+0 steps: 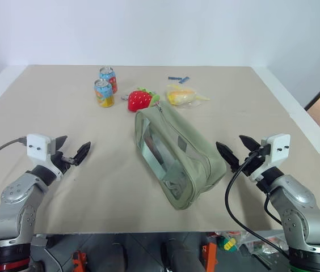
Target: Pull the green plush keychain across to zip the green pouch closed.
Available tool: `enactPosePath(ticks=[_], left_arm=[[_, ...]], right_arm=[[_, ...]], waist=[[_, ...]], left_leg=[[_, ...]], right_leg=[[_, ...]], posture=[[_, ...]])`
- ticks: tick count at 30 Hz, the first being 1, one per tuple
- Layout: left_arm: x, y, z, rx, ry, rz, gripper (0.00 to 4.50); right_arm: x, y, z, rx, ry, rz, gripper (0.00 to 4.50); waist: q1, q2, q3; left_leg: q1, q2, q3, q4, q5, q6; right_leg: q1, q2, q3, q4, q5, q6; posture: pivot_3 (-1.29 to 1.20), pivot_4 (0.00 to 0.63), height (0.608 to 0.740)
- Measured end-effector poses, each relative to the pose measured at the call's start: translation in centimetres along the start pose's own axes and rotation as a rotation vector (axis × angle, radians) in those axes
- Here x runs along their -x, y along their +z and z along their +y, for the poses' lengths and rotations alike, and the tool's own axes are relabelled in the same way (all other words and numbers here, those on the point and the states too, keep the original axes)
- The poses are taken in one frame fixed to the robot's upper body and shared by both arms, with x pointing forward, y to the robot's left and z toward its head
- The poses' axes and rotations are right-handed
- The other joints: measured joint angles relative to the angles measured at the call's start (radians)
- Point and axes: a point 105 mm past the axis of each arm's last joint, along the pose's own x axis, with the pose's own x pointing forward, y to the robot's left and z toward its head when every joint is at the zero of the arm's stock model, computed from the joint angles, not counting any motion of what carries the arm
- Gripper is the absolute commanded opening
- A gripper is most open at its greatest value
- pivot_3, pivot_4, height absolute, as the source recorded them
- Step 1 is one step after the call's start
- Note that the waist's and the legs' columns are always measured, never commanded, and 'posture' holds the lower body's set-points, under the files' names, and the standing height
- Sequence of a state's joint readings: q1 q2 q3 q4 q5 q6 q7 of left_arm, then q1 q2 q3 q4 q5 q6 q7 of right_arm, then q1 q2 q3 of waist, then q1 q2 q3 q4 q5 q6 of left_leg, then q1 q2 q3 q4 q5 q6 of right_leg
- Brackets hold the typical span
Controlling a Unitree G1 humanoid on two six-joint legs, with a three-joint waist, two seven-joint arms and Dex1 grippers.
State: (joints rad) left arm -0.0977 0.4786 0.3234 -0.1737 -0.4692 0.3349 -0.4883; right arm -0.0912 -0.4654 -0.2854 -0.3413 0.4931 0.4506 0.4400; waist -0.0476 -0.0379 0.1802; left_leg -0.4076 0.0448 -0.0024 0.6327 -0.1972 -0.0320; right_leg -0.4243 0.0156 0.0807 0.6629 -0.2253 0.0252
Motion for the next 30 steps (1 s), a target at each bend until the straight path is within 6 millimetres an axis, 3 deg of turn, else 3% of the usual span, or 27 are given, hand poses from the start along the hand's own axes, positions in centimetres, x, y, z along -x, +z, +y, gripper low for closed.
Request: enactPosePath(ticks=[13, 18, 21, 24, 27, 30], left_arm=[[-0.6, 0.3, -1.9, 0.053, -0.112, 0.004, 4.46], [-0.2, 2.3, -5.0, 0.114, -0.366, -0.012, 4.46], [1.4, 4.7, -8.6, 0.071, -0.658, 0.013, 4.46], [3.2, 5.6, -11.4, 0.061, -0.885, 0.067, 4.46], [4.2, 5.6, -12.7, 0.067, -1.001, 0.107, 4.46], [4.6, 6.1, -14.1, 0.066, -1.114, 0.113, 4.46]], right_arm=[[-0.1, -0.2, -0.5, 0.018, -0.013, -0.002, 4.5], [-0.2, 0.0, -0.7, 0.011, -0.033, -0.011, 4.5], [-0.9, 1.5, -0.7, 0.015, -0.018, -0.045, 4.5], [-1.6, 3.7, -0.8, 0.051, 0.005, -0.083, 4.5], [-2.0, 6.2, -1.0, 0.088, 0.031, -0.122, 4.5], [-1.8, 8.7, 0.4, 0.116, 0.157, -0.123, 4.5]], waist=[[0.0, 0.0, 0.0], [0.0, 0.0, 0.0], [-0.003, 0.001, 0.001], [-0.003, 0.004, 0.002], [-0.002, 0.004, 0.003], [-0.001, 0.004, 0.003]], left_leg=[[0.0, 0.0, 0.0, 0.0, 0.0, 0.0], [0.0, 0.0, 0.0, 0.0, 0.0, 0.0], [0.0, 0.0, 0.001, 0.0, 0.0, 0.0], [0.0, 0.0, 0.002, 0.0, 0.0, 0.0], [0.0, 0.0, 0.002, 0.0, 0.0, 0.0], [0.0, 0.0, 0.001, -0.001, 0.0, 0.0]], right_leg=[[0.0, 0.0, 0.0, 0.0, 0.0, 0.0], [-0.001, 0.0, 0.0, 0.0, 0.0, 0.0], [-0.001, 0.0, 0.001, 0.0, 0.0, 0.0], [-0.001, 0.0, 0.002, 0.0, 0.0, 0.0], [-0.001, 0.0, 0.002, 0.0, 0.0, 0.0], [-0.001, 0.001, 0.001, 0.0, 0.0, -0.001]], posture=[[0.0, 0.15, 0.74], [0.0, 0.15, 0.74], [0.0, 0.15, 0.74], [0.0, 0.15, 0.74], [0.0, 0.15, 0.74], [0.0, 0.15, 0.74]])
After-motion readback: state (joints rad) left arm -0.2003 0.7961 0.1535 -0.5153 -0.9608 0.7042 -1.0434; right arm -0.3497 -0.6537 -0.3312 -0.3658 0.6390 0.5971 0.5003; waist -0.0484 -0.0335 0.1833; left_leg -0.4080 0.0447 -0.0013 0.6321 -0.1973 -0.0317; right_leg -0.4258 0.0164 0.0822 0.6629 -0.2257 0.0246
